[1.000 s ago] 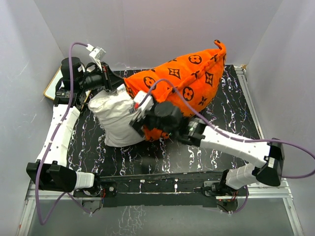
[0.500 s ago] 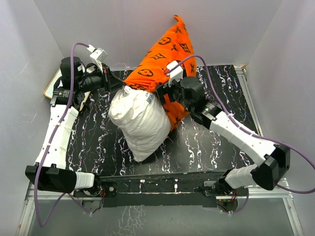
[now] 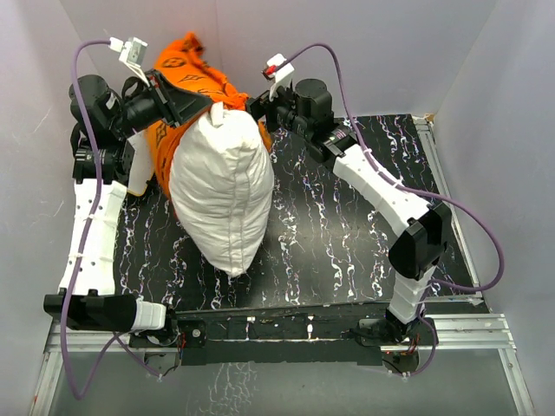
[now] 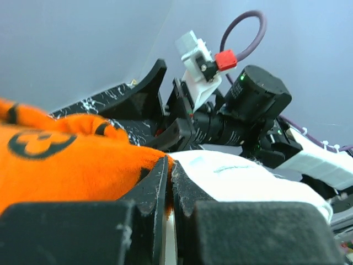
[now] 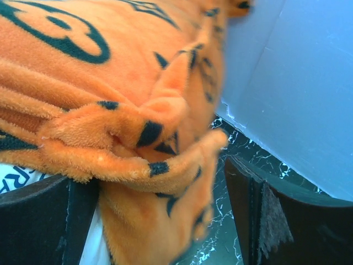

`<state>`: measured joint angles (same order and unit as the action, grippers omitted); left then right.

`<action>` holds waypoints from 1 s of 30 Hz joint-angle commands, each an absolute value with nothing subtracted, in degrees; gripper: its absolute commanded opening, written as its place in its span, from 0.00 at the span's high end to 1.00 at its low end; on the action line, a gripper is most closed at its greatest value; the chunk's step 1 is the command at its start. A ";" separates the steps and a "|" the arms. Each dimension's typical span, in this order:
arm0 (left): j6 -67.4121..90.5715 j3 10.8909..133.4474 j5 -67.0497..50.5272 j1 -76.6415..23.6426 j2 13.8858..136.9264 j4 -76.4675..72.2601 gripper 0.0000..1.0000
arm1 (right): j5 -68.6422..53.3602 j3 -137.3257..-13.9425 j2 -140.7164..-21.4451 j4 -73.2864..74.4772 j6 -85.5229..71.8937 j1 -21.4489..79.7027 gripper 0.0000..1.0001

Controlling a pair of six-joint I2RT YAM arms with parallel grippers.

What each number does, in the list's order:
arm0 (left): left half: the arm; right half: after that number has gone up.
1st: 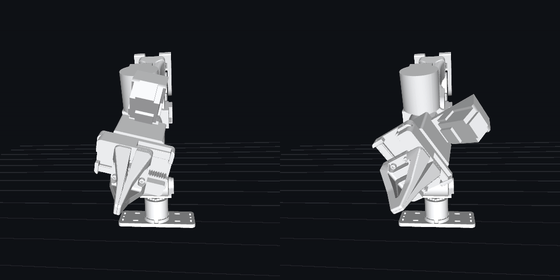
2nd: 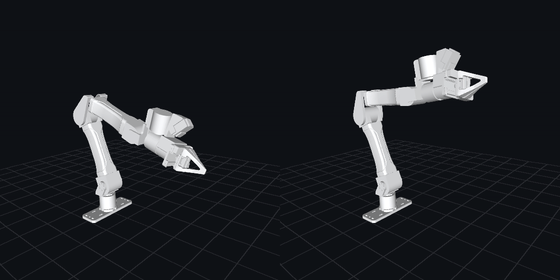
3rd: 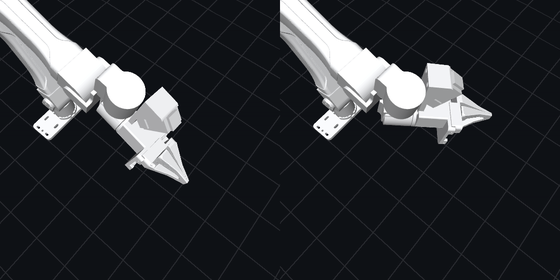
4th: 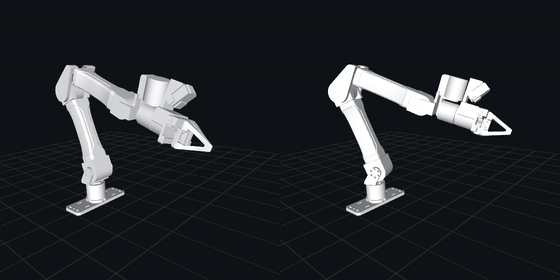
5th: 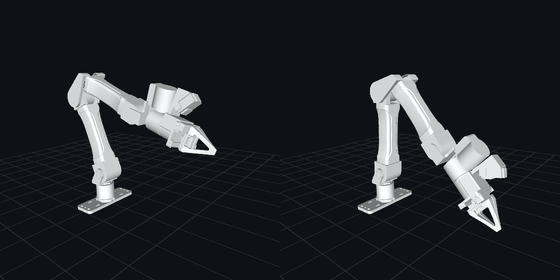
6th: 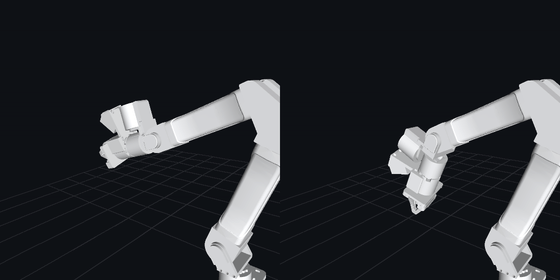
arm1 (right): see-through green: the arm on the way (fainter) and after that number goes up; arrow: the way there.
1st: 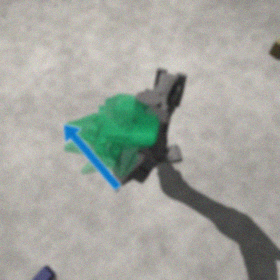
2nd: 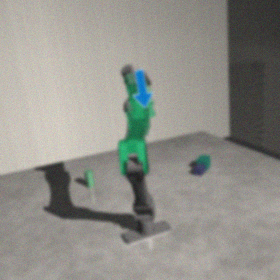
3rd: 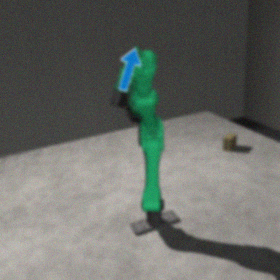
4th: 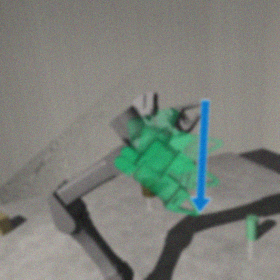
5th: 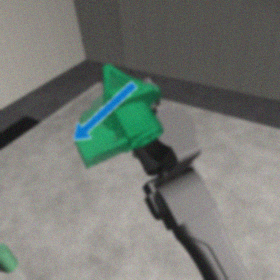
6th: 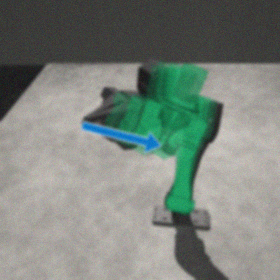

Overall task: Remove the pillowcase from the pillow
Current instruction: Remove the pillow from the pillowcase.

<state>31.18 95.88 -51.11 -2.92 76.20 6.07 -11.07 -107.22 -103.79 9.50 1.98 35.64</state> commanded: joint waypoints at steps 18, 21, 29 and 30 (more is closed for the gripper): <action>8.07 91.85 -37.49 -19.59 89.98 -1.42 1.00 | 1.18 -57.89 -59.58 5.54 -22.94 5.99 0.02; 6.26 90.94 -36.75 -19.67 90.32 -1.79 1.00 | -3.70 -51.77 -54.19 4.23 -24.61 5.12 0.02; 3.48 90.49 -36.32 -19.64 88.94 0.00 1.00 | -38.78 -37.28 -51.58 -26.52 -28.93 5.14 0.02; 3.06 90.52 -36.27 -19.61 88.65 0.54 1.00 | -42.41 -36.18 -53.03 -31.12 -31.31 5.17 0.02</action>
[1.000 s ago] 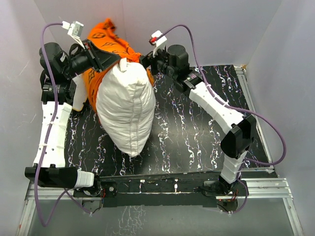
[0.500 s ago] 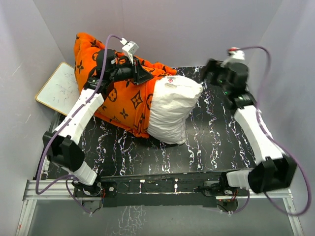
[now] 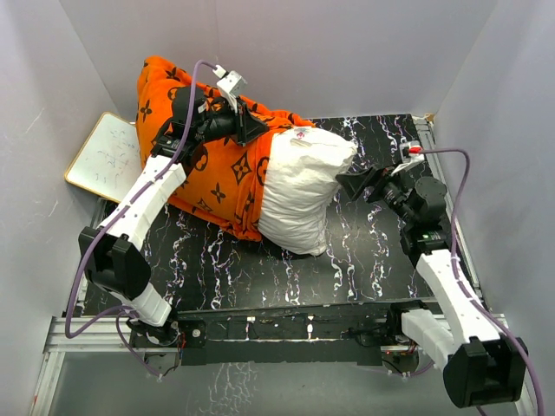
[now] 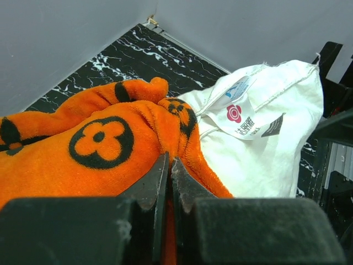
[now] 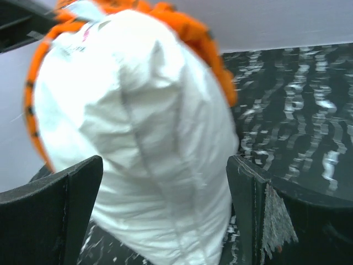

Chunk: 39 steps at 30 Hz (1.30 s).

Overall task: Remove the pillowcase from the pillow
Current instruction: Remove the pillow from the pillowcase.

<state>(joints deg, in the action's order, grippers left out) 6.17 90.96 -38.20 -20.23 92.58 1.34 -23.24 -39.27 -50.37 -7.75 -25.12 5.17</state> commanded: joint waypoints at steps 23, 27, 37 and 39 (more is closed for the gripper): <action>-6.57 91.37 -39.66 -25.09 85.79 10.41 1.00 | -11.76 -48.06 -80.27 -32.93 -16.10 29.53 0.19; -7.35 94.12 -38.92 -25.40 85.30 12.30 1.00 | 3.26 -47.52 -76.59 -35.01 -17.29 28.33 0.89; -23.31 99.36 -17.26 -25.40 81.84 6.34 1.00 | -0.48 -53.73 -64.12 -38.23 -12.76 17.93 0.92; -26.39 99.27 -11.59 -25.40 81.59 4.99 1.00 | -2.46 -54.72 -62.89 -38.36 -13.62 15.66 0.92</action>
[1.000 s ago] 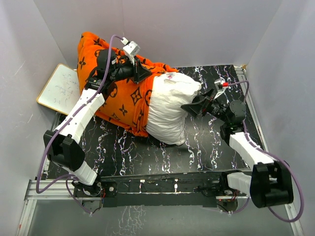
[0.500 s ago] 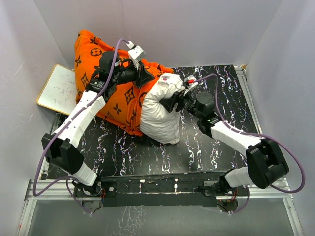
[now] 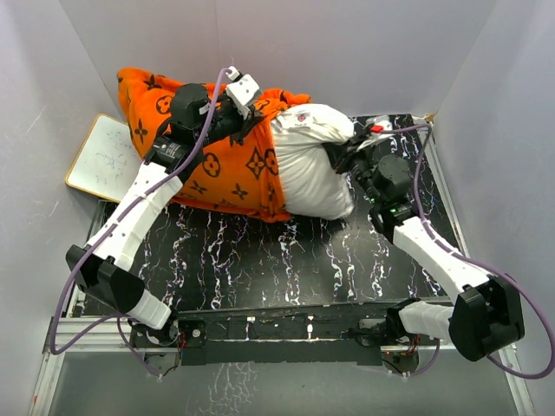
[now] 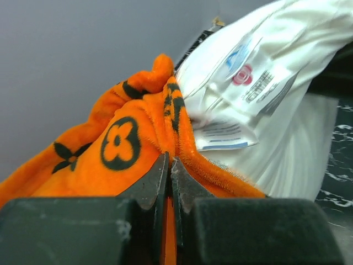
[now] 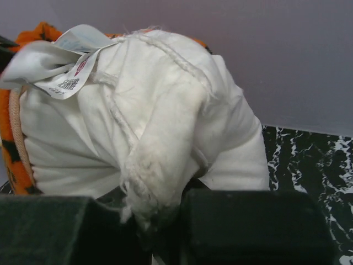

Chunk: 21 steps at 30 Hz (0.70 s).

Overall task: Remove the pillowcase from the pillow
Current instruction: Remove the pillow from the pillowcase.

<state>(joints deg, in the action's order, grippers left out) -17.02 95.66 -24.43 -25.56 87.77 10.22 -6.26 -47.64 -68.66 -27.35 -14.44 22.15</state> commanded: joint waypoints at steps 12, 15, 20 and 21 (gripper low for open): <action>-34.36 84.38 -1.07 -25.33 74.81 11.26 1.00 | -0.57 -54.38 -60.72 -32.95 -18.56 8.32 0.92; -35.80 78.55 0.81 -22.85 73.94 9.87 1.00 | 2.75 -50.54 -59.85 -30.41 -19.36 6.60 0.92; -33.03 77.54 -1.48 -13.21 76.81 9.75 1.00 | 5.56 -41.18 -56.86 -29.70 -28.04 -1.49 0.92; -32.82 77.72 -2.10 -11.84 77.22 10.06 1.00 | 4.69 -39.82 -56.56 -29.97 -29.88 -3.68 0.92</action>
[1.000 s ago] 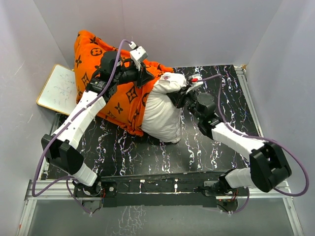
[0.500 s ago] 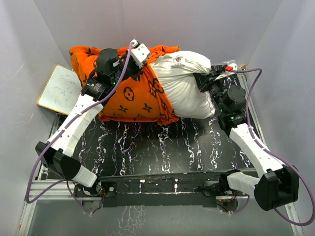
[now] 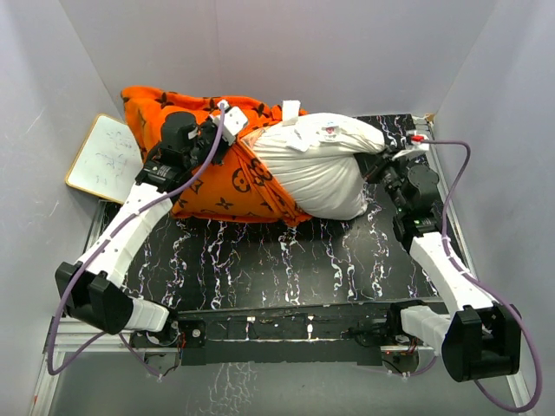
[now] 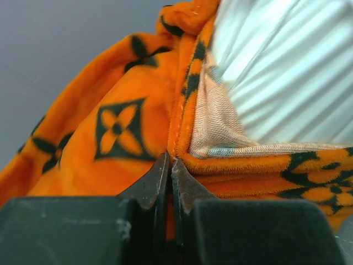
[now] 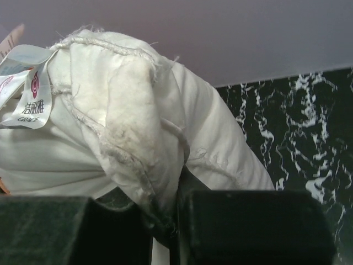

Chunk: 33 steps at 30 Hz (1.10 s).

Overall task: Remove the pillowcase from the pillow
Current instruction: Remove the pillow from the pillowcase.

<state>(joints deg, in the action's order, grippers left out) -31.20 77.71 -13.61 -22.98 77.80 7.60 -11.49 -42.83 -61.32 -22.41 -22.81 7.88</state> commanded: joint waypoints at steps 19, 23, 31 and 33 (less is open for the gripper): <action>-34.25 89.12 -29.53 -18.44 76.79 21.98 0.03 | -11.09 -59.02 -73.05 -14.95 -29.39 -2.54 0.92; -48.99 85.37 -27.19 -30.57 74.83 26.94 0.03 | -7.38 -72.17 -80.57 1.19 -28.07 1.78 0.92; -70.98 73.83 -19.68 -48.08 75.91 35.26 0.03 | -5.94 -85.24 -91.90 14.53 -25.99 5.84 0.92; -77.01 70.14 -18.59 -49.97 76.40 32.97 0.03 | -5.45 -87.95 -95.32 17.50 -24.83 6.60 0.92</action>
<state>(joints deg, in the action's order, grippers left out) -61.36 75.53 -21.76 -46.26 76.51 31.00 -5.93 -81.19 -91.72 12.58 -26.89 4.16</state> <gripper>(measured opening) 0.970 0.120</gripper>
